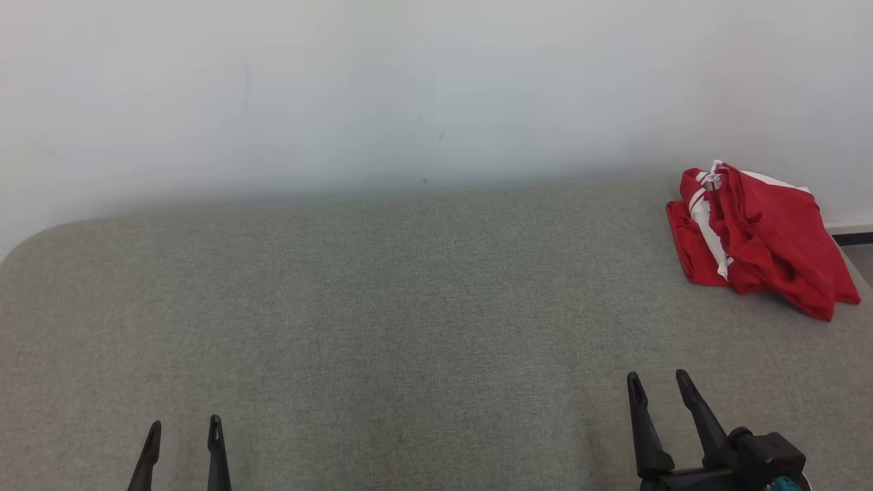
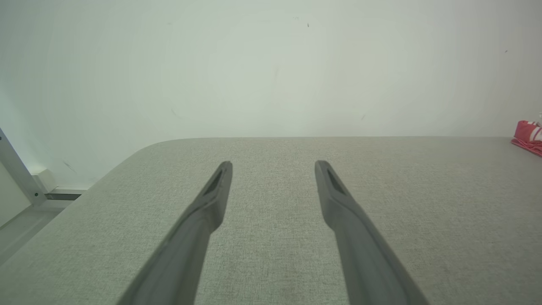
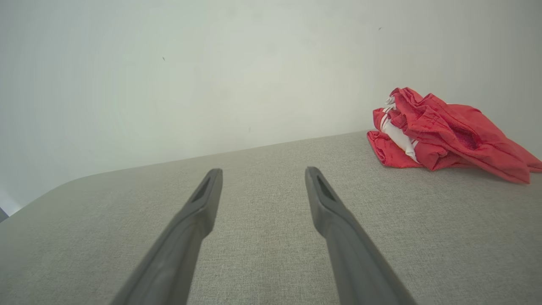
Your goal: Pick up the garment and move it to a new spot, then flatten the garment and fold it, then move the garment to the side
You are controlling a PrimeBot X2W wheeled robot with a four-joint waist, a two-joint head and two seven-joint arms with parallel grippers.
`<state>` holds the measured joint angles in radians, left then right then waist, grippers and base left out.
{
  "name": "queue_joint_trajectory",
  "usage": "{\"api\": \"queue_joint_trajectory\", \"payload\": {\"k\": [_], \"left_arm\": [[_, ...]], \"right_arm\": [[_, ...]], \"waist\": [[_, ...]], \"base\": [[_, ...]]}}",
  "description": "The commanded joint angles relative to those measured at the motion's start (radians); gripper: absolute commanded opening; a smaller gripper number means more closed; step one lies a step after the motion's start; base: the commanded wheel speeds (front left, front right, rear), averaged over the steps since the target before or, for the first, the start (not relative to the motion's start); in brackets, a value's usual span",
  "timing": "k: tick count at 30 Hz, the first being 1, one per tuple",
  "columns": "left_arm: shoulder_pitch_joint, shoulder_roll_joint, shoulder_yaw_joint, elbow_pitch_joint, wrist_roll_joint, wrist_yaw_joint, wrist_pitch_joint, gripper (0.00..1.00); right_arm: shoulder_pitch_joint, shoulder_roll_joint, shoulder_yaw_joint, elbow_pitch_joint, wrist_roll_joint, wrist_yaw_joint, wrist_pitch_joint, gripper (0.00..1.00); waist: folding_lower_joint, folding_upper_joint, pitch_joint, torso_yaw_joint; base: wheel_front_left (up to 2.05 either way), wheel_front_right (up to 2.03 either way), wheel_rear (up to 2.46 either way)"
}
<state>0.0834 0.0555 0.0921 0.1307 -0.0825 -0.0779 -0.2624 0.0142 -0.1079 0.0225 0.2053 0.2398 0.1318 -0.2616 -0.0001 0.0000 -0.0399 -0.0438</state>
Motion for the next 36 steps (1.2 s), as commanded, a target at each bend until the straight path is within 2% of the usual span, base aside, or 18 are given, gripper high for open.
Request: {"api": "queue_joint_trajectory", "payload": {"k": [1,11,35,36], "left_arm": [[0.014,-0.002,0.0,0.003,0.01,0.003,-0.003,1.0],[0.006,0.002,0.003,0.029,0.022,0.002,-0.003,1.0],[0.013,-0.001,0.005,0.028,0.01,-0.005,-0.003,1.0],[0.003,0.0,0.004,0.031,0.016,-0.003,0.0,0.0]], "right_arm": [[0.013,0.007,0.002,-0.006,-0.006,-0.003,-0.004,1.0],[0.027,0.023,0.017,-0.011,-0.034,-0.003,-0.004,1.0],[0.026,0.028,0.021,-0.002,-0.04,-0.003,-0.004,1.0],[0.022,0.024,0.02,-0.003,-0.038,0.0,0.0,0.0]], "waist": [[0.0001,0.0,-0.004,0.008],[0.0001,0.0,-0.006,0.032],[0.0001,0.0,0.004,0.043],[0.0001,0.0,0.004,0.043]], "base": [[0.0,0.0,0.0],[0.0,0.0,0.0],[0.0,0.0,0.0],[0.0,0.0,0.0]]}}
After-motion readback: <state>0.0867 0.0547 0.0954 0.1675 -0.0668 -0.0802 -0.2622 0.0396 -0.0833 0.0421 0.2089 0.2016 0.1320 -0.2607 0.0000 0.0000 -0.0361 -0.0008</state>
